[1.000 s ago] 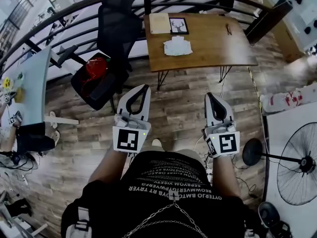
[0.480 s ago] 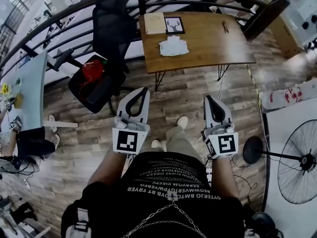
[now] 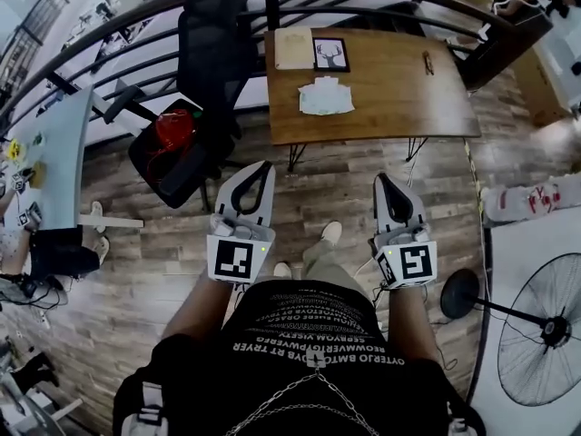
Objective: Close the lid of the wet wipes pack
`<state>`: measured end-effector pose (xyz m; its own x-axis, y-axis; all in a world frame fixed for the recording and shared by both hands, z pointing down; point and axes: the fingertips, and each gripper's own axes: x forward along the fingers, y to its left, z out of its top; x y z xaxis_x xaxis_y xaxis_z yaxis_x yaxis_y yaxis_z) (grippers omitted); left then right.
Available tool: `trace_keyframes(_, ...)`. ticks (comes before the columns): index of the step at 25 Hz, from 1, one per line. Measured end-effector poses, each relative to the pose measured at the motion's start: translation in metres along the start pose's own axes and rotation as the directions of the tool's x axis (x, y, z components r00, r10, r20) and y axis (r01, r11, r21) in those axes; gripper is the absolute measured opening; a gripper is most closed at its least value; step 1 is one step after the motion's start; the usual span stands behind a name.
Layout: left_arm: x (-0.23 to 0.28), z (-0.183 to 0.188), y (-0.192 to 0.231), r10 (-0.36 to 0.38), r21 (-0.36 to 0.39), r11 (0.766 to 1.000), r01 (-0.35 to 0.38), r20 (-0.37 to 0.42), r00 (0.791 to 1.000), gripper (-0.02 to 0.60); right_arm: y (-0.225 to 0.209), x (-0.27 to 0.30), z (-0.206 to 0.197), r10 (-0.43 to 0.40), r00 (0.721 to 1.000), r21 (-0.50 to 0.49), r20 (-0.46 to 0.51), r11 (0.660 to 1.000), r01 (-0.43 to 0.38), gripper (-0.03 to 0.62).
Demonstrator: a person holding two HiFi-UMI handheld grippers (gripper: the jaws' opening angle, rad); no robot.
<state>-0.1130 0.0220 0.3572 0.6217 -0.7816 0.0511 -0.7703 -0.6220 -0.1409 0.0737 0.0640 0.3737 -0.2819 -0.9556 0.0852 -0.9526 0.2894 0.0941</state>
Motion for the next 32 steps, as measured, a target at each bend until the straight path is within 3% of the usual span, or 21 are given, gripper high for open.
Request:
trace_keyframes(8, 0.046, -0.009, 0.007, 0.017, -0.006, 1.0, -0.017, -0.019, 1.0, 0.028, -0.03, 0.042, -0.005, 0.046, 0.999, -0.017, -0.02, 0.999, -0.047, 0.014)
trace_keyframes(18, 0.108, -0.011, 0.006, -0.018, -0.009, 1.0, 0.018, -0.022, 1.0, 0.028, -0.071, 0.074, -0.009, 0.034, 0.999, -0.003, -0.036, 0.999, -0.035, 0.015)
trace_keyframes(32, 0.163, 0.0, 0.018, 0.03, -0.02, 0.999, -0.031, -0.046, 0.998, 0.028, -0.112, 0.119, 0.001, 0.084, 0.996, 0.008, -0.018, 0.996, -0.084, 0.015)
